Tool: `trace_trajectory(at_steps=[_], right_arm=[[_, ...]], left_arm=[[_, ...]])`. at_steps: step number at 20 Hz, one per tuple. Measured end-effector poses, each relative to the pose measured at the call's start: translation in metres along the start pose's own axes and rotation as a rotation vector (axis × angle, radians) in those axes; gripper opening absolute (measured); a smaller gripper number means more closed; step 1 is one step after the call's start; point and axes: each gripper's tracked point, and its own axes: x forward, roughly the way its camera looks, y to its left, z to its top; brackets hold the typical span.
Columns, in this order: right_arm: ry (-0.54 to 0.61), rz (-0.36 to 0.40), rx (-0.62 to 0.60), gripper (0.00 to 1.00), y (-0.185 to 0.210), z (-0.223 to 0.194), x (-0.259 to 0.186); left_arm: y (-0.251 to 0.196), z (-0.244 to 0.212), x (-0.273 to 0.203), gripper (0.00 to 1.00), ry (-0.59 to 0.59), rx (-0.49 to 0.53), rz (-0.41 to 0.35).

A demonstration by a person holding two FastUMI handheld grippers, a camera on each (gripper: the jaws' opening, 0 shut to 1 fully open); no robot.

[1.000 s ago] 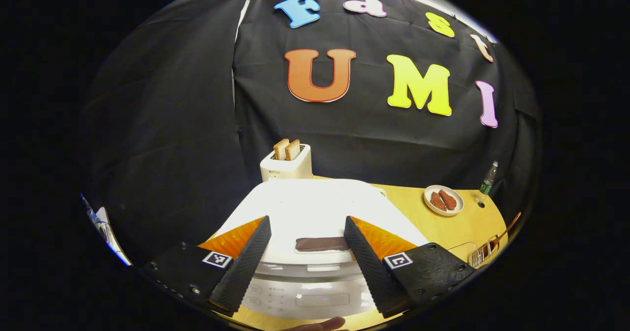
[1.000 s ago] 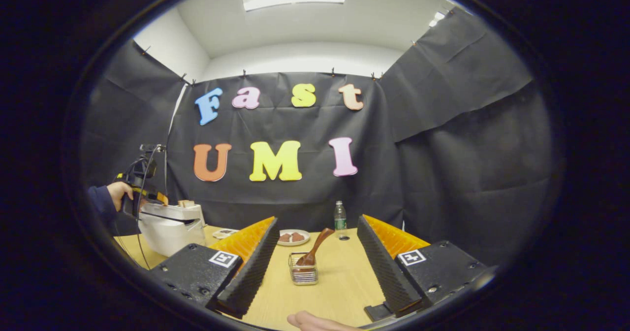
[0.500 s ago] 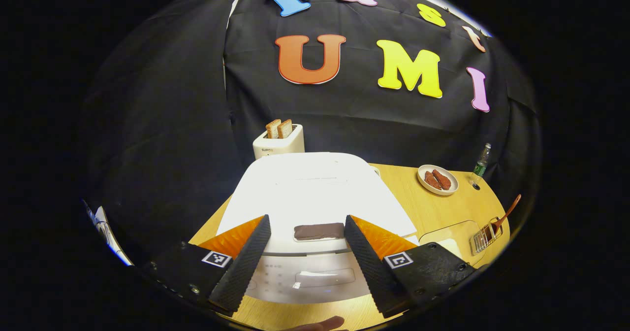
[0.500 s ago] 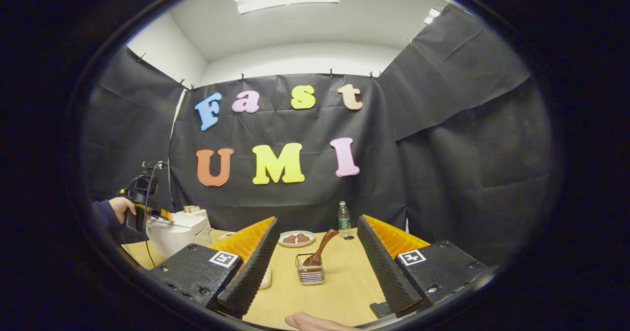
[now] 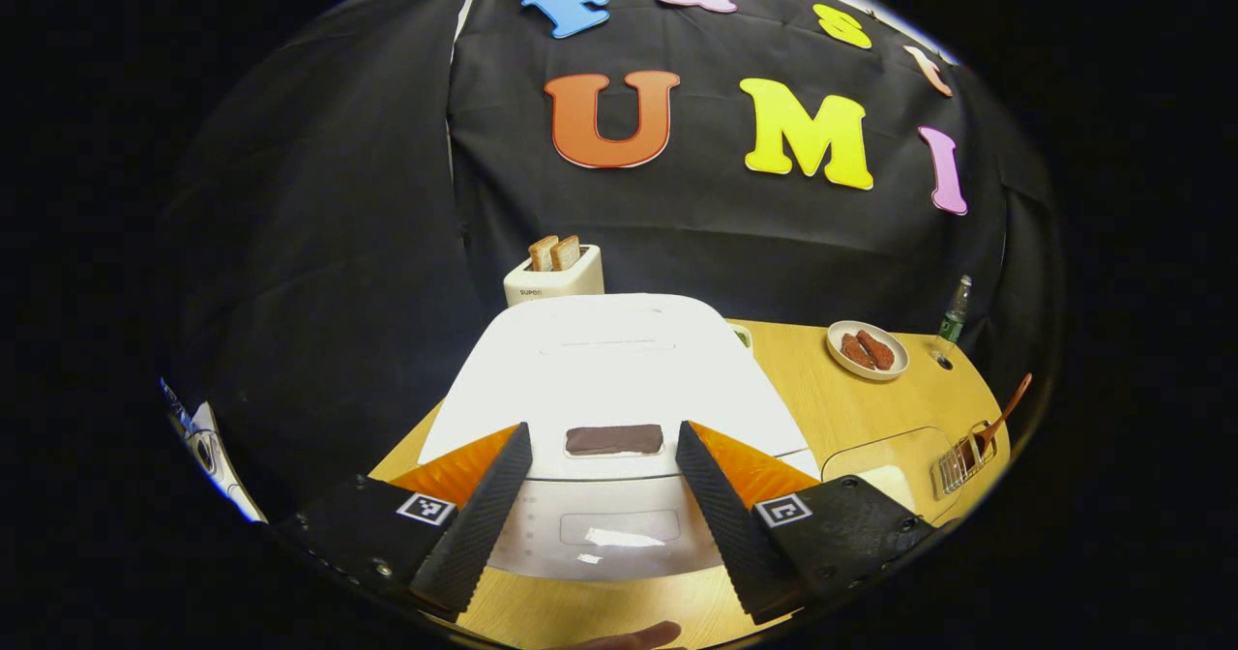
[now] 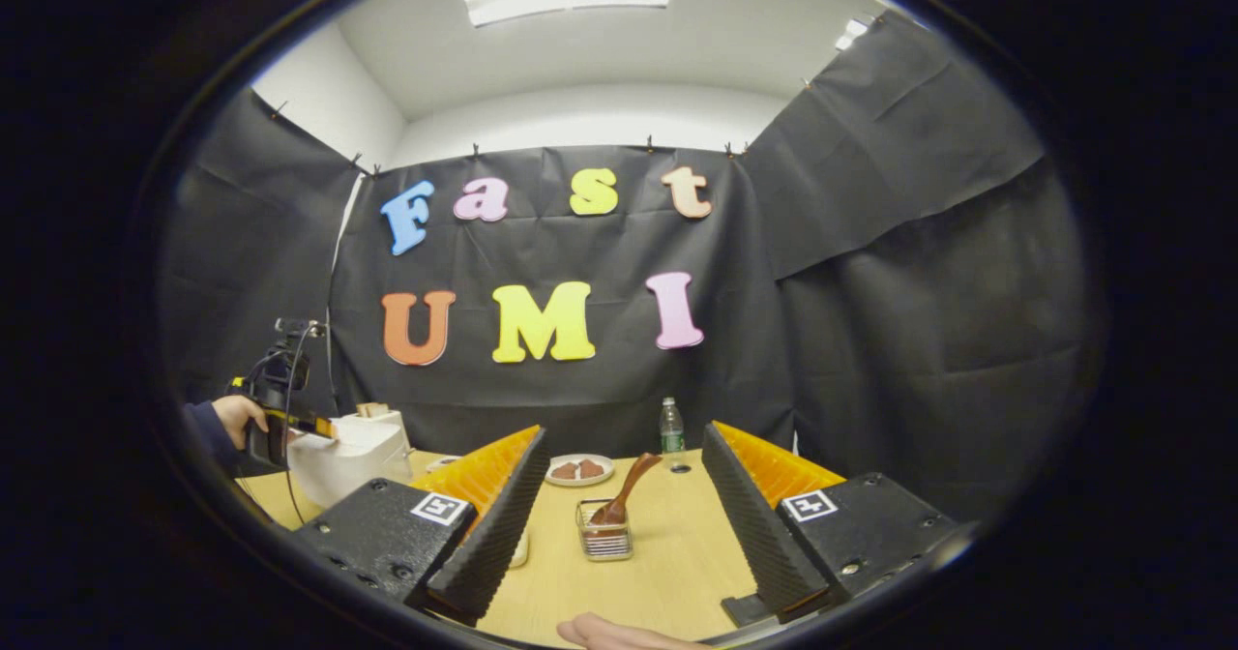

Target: Close the left gripper, press the button to open the rice cooker; take a wooden spoon from the chopstick holder with the right hand, scoop a spoonful of rice and pour it into the rice cooker, then put the wooden spoon back into the chopstick holder.

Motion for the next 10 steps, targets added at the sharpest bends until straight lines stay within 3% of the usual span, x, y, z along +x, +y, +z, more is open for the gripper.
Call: trace_trajectory(at_steps=[10], right_arm=[[-0.004, 0.012, -0.022, 1.0, 0.0048, 0.0036, 0.0]], left_arm=[[0.001, -0.0012, 0.0011, 0.98, -0.013, -0.016, -0.003]])
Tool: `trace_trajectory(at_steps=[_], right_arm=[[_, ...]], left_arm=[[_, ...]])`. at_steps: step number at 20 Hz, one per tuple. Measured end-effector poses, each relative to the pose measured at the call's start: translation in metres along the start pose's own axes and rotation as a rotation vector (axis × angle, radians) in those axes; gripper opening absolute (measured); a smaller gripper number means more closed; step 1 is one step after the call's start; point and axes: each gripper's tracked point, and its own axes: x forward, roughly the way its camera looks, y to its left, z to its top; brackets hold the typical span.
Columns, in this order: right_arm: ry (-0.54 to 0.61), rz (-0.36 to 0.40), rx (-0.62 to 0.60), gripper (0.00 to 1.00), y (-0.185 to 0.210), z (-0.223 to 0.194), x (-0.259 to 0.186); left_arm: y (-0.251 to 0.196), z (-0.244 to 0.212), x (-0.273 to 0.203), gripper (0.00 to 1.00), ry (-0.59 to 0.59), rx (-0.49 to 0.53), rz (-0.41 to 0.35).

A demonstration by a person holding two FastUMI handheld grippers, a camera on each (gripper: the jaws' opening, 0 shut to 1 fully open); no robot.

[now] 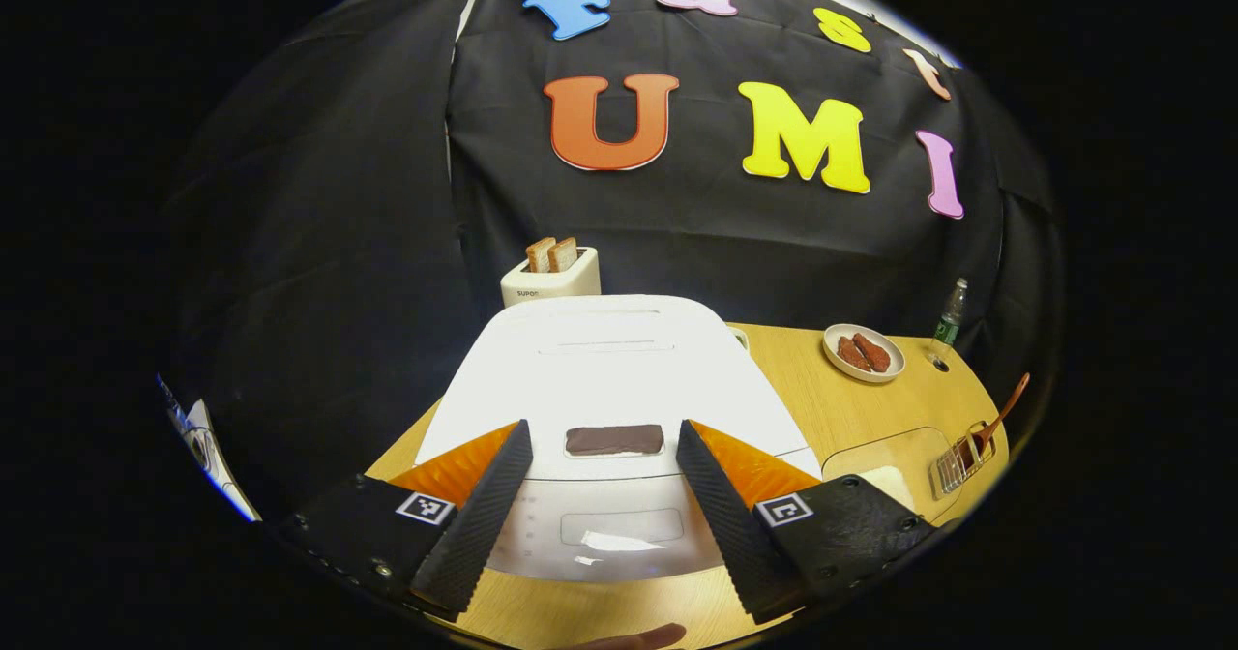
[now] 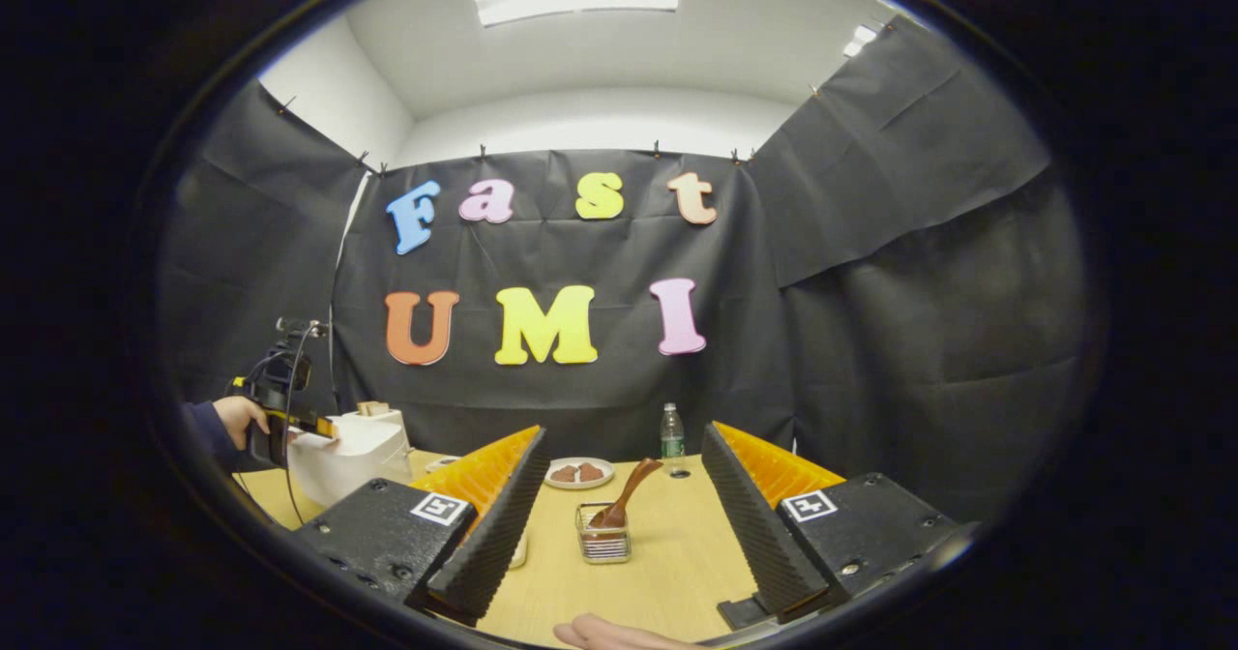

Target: Close the left gripper, press the button to open the rice cooker; take a wooden spoon from the chopstick holder with the right hand, scoop a spoonful of rice and pour it into the rice cooker, then put the wooden spoon back into the chopstick holder.

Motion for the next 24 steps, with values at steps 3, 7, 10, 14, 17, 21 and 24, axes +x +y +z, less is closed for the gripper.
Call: trace_trajectory(at_steps=[3, 7, 10, 14, 17, 21, 24], right_arm=[[0.003, 0.004, -0.014, 1.0, 0.001, 0.001, 0.001], [0.011, -0.005, -0.02, 1.0, -0.003, -0.001, 0.004], [0.018, -0.001, -0.02, 1.0, -0.001, 0.002, 0.003], [0.005, 0.005, -0.033, 1.0, 0.008, 0.008, 0.002], [0.01, 0.018, -0.037, 1.0, 0.013, 0.008, -0.001], [0.005, 0.016, -0.043, 1.0, 0.013, 0.011, -0.004], [0.016, 0.009, -0.041, 1.0, 0.013, 0.012, -0.006]], left_arm=[[-0.002, 0.004, -0.005, 0.97, -0.026, 0.012, -0.001], [-0.006, 0.026, -0.034, 0.95, -0.108, 0.015, -0.012], [-0.025, 0.054, -0.078, 0.94, -0.216, 0.014, -0.067], [-0.044, 0.072, -0.142, 0.94, -0.338, 0.035, -0.102], [-0.057, 0.065, -0.186, 0.95, -0.375, 0.042, -0.126], [-0.058, 0.047, -0.233, 0.95, -0.401, 0.016, -0.135], [-0.053, 0.028, -0.259, 0.95, -0.409, -0.012, -0.155]])
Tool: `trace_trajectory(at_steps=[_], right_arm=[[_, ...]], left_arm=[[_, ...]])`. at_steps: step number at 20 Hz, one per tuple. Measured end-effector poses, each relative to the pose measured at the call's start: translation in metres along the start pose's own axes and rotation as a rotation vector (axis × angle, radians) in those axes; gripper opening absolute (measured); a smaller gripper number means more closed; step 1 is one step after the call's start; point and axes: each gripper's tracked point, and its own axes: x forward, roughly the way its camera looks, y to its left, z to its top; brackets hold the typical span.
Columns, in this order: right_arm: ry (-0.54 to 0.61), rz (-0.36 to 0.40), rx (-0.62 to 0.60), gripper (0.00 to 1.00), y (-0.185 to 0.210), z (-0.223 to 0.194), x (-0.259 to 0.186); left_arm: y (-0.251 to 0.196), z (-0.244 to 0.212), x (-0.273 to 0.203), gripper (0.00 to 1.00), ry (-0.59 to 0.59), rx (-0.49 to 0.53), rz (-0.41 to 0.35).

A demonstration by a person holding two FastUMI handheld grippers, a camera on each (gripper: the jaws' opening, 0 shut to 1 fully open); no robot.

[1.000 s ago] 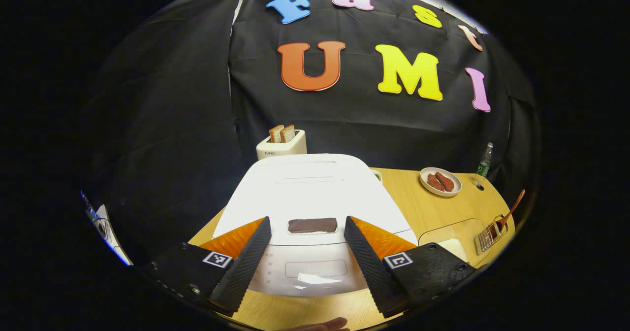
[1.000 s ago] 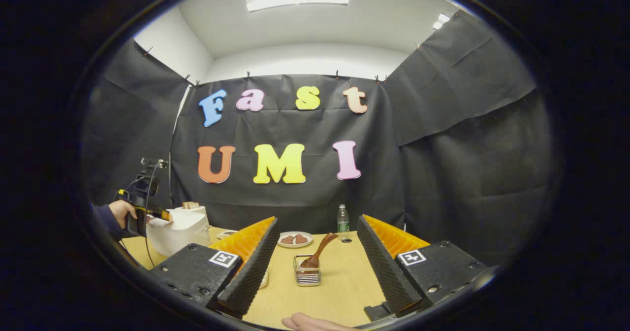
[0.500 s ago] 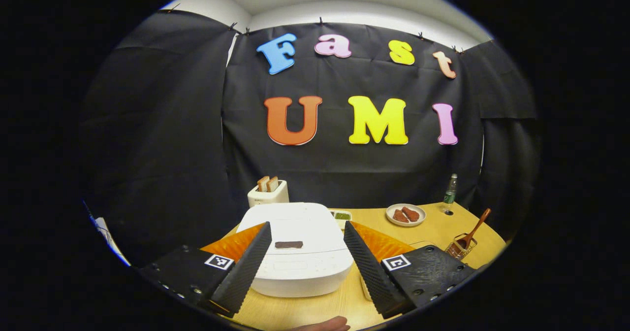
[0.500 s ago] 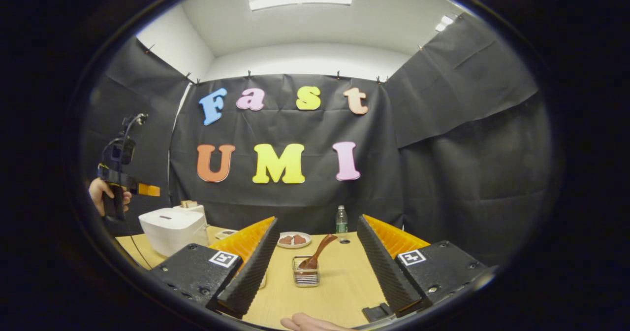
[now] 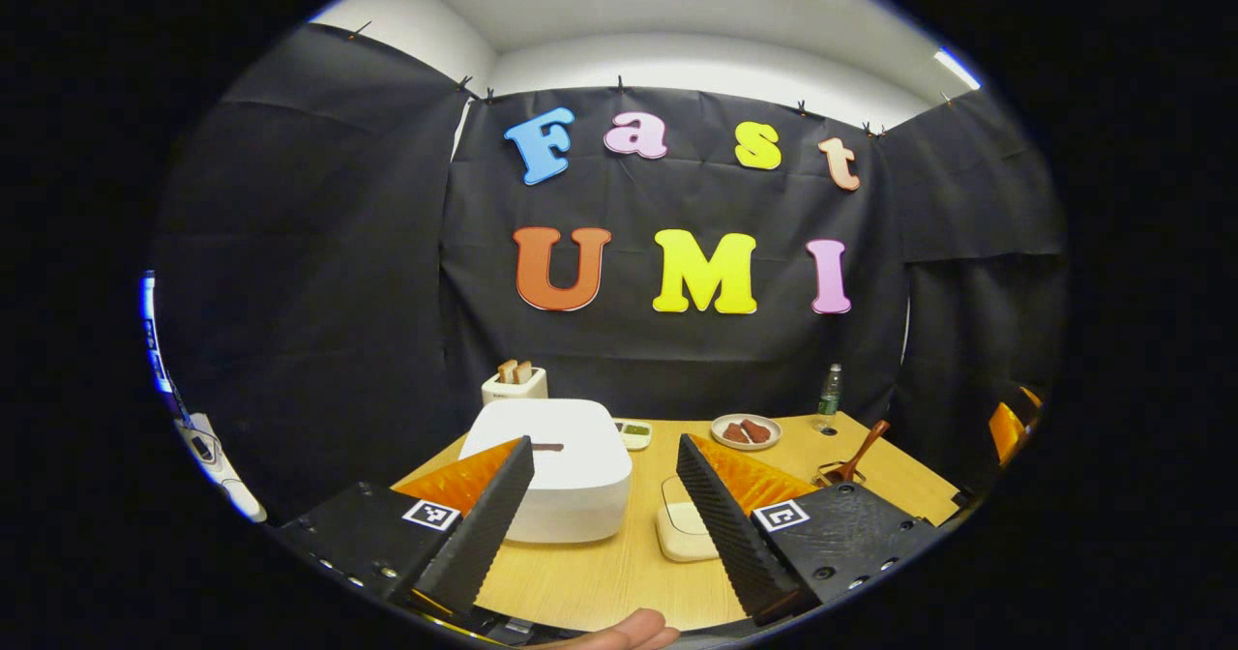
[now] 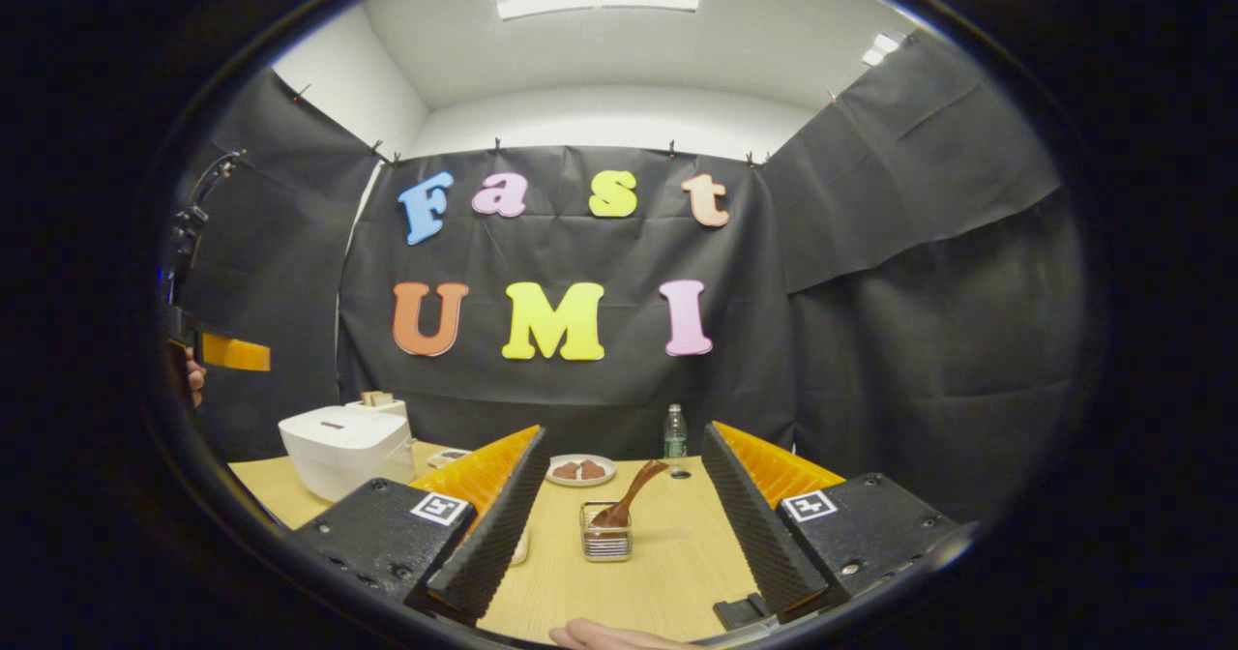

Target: Close the left gripper, press the button to open the rice cooker; take a wooden spoon from the chopstick holder with the right hand, scoop a spoonful of rice and pour it into the rice cooker, then put the wooden spoon back into the chopstick holder.

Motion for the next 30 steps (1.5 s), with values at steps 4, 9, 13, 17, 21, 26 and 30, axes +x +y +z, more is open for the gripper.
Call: trace_trajectory(at_steps=[4, 9, 13, 17, 21, 26, 30], right_arm=[[0.029, 0.01, 0.017, 1.0, 0.001, 0.007, 0.0], [0.035, 0.045, 0.068, 1.0, 0.01, 0.024, -0.006], [0.014, 0.06, 0.038, 1.0, 0.018, 0.033, -0.016], [0.001, 0.071, 0.039, 1.0, 0.024, 0.038, -0.021], [0.014, 0.071, 0.033, 0.99, 0.03, 0.035, -0.024], [0.021, 0.059, -0.013, 1.0, 0.028, 0.03, -0.031], [0.007, 0.059, -0.032, 1.0, 0.028, 0.035, -0.039]], left_arm=[[-0.007, 0.001, -0.024, 0.94, -0.037, -0.007, -0.041], [-0.007, 0.007, -0.041, 0.94, -0.048, 0.009, -0.055], [0.007, 0.002, -0.046, 0.94, -0.038, 0.016, 0.0], [0.005, 0.005, -0.051, 0.94, -0.06, 0.034, -0.006], [0.011, 0.006, -0.056, 0.94, -0.079, 0.046, 0.009], [0.021, -0.002, -0.061, 0.94, -0.069, 0.026, 0.01], [0.029, -0.004, -0.064, 0.94, -0.07, 0.015, 0.026]])
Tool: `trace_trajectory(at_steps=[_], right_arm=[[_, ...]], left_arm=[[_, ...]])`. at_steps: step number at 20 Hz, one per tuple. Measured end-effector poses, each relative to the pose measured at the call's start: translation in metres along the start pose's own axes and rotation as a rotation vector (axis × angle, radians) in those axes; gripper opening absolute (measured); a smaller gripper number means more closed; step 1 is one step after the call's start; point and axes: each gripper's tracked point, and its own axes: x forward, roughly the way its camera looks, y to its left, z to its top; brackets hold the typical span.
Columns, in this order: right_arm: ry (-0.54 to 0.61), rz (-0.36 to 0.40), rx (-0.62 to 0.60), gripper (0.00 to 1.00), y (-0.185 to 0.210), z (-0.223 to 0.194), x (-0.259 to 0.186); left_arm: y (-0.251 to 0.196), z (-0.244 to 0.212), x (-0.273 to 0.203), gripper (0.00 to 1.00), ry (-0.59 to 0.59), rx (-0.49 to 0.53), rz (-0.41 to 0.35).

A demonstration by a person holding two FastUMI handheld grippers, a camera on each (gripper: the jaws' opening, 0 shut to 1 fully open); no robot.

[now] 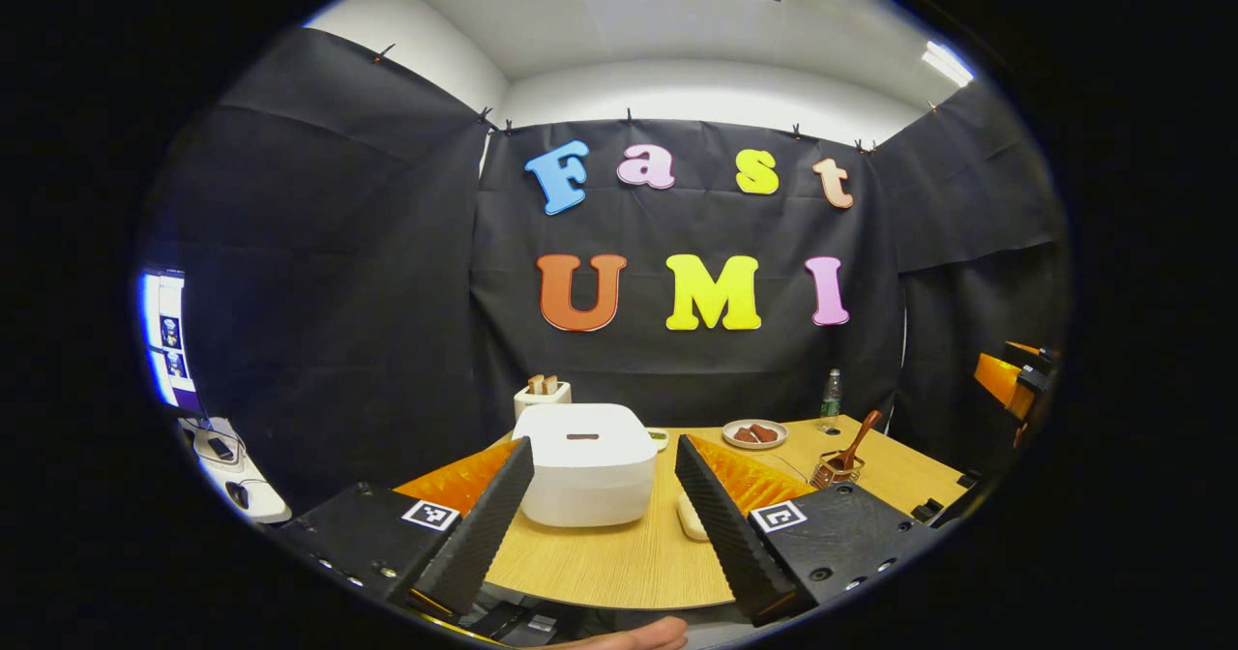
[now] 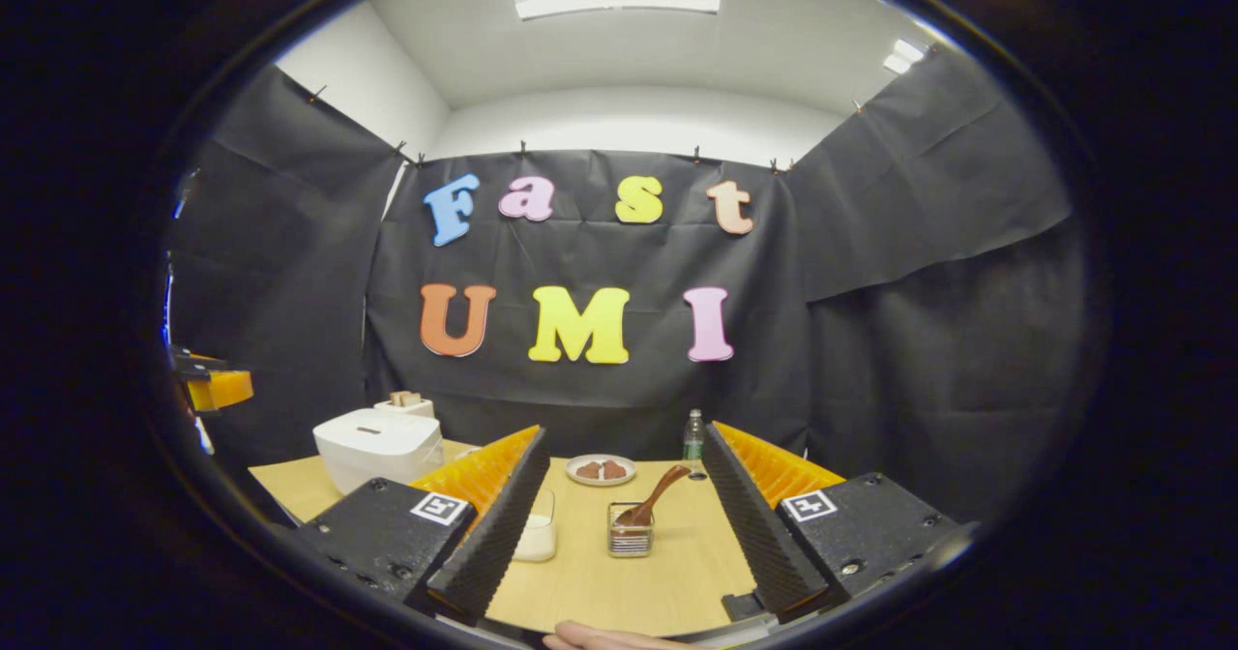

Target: Close the left gripper, press the button to open the rice cooker; take a wooden spoon from the chopstick holder with the right hand, scoop a spoonful of rice and pour it into the rice cooker, then put the wooden spoon back into the chopstick holder.

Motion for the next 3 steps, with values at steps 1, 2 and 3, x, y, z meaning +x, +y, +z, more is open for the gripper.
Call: trace_trajectory(at_steps=[1, 2, 3], right_arm=[[0.001, -0.005, -0.007, 1.0, -0.0016, 0.0001, 0.0002], [0.002, -0.011, -0.018, 1.0, -0.0029, 0.0009, -0.0004], [-0.004, -0.019, -0.026, 1.0, -0.0066, 0.0022, -0.0018]], left_arm=[[-0.0001, 0.0008, -0.0011, 0.94, -0.002, -0.006, -0.002], [0.0027, 0.0018, -0.0022, 0.94, -0.009, -0.011, 0.006], [0.0069, 0.0036, -0.0024, 0.94, -0.016, -0.016, 0.016]])
